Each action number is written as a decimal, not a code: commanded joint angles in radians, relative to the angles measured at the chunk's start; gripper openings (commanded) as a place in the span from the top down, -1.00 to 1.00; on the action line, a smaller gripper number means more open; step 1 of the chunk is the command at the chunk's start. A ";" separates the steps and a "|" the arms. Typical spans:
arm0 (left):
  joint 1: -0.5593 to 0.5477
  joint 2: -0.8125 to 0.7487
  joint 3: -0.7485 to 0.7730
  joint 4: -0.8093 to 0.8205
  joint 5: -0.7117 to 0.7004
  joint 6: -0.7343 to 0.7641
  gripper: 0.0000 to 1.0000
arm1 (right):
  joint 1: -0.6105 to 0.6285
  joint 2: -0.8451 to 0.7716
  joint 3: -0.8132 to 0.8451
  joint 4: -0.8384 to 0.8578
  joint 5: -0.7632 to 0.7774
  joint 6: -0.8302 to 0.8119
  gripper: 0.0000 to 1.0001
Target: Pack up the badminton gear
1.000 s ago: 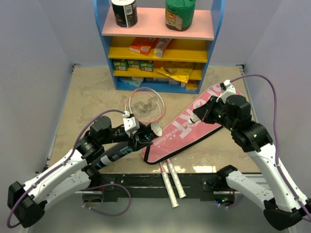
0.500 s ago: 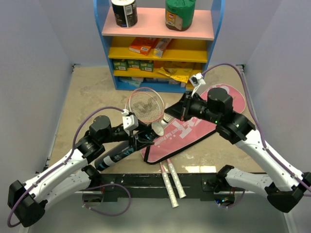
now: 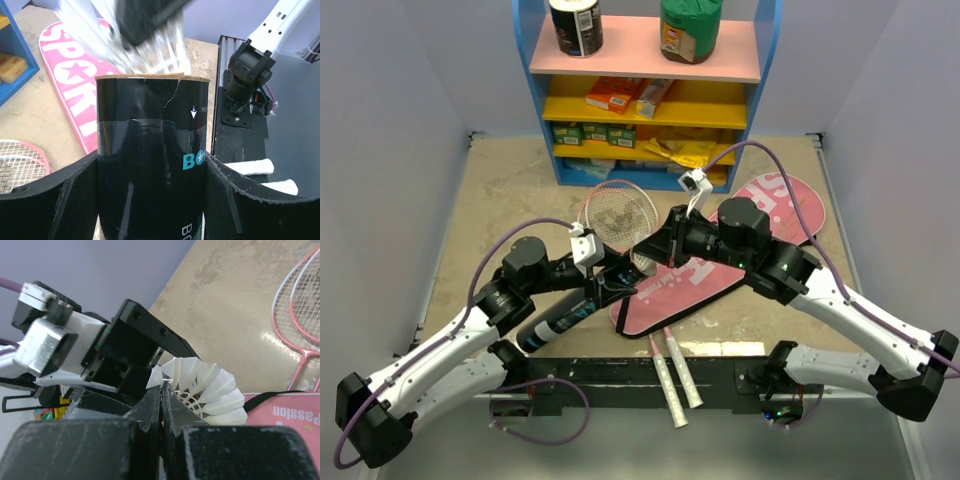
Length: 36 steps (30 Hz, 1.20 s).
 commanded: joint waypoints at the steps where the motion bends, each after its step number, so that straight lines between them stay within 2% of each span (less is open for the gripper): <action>1: 0.004 -0.031 0.058 0.038 -0.039 0.008 1.00 | 0.033 -0.034 -0.053 0.070 0.030 0.041 1.00; 10: 0.003 -0.072 0.023 0.115 -0.066 0.003 1.00 | 0.094 -0.074 -0.169 0.135 0.024 0.104 1.00; 17: 0.003 -0.086 0.007 0.126 -0.057 0.019 1.00 | 0.148 -0.008 -0.164 0.116 -0.046 0.095 1.00; 19: 0.003 -0.092 -0.004 0.133 -0.051 0.016 1.00 | 0.153 0.009 -0.161 0.091 -0.075 0.087 0.90; 21: 0.003 -0.104 -0.010 0.133 -0.042 0.016 1.00 | 0.156 0.031 -0.166 0.075 -0.103 0.070 0.56; 22: 0.003 -0.109 -0.010 0.132 -0.040 0.016 1.00 | 0.157 0.035 -0.169 0.058 -0.140 0.064 0.30; 25: 0.004 -0.124 -0.016 0.129 -0.039 0.019 1.00 | 0.157 0.035 -0.170 0.014 -0.157 0.044 0.03; 29: 0.004 -0.133 -0.016 0.120 -0.037 0.025 1.00 | 0.156 0.000 -0.133 -0.055 -0.104 0.020 -0.15; 36: 0.004 -0.130 -0.016 0.115 -0.023 0.023 1.00 | 0.156 -0.060 -0.012 -0.167 -0.009 0.001 -0.19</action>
